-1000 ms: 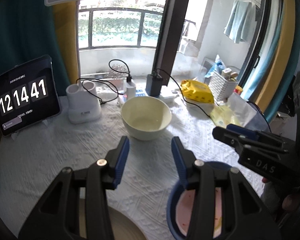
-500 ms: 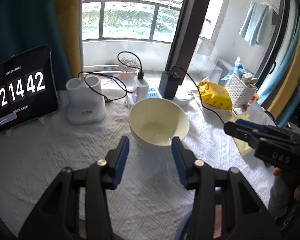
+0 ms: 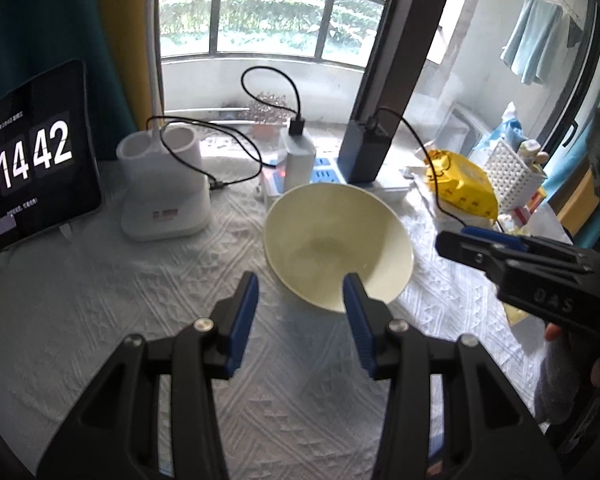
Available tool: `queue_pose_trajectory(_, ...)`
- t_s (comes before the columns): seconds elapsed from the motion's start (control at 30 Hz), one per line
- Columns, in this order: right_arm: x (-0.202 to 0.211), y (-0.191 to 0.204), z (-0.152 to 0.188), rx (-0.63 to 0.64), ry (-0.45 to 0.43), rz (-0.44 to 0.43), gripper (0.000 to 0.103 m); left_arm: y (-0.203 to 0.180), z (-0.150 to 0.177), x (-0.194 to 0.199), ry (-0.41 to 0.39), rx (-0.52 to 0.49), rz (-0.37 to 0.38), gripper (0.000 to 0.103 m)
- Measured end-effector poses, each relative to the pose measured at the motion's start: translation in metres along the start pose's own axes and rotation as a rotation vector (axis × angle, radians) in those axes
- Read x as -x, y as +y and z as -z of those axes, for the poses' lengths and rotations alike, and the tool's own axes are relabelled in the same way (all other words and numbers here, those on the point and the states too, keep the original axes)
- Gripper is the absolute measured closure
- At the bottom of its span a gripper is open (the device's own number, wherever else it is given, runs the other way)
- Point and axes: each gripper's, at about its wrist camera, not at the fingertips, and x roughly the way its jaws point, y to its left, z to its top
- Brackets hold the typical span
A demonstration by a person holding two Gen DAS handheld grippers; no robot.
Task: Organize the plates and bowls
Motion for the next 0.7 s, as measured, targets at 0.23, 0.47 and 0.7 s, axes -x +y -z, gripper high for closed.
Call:
queue_pose_trajectory(0.23, -0.033, -0.004, -0.009, 0.014, 0.073, -0.031, 0.063, -0.001, -0.003, -0.014, 0.019, 0.005, -0.011, 0.058)
queue_pose_trajectory(0.47, -0.05, 0.002, -0.014, 0.035, 0.137, -0.084, 0.063, -0.001, -0.002, -0.029, 0.057, 0.019, -0.011, 0.058)
queue_pose_trajectory(0.7, -0.069, 0.013, -0.014, 0.075, 0.235, -0.073, 0.063, 0.002, -0.003, -0.042, 0.108, 0.053, -0.02, 0.058)
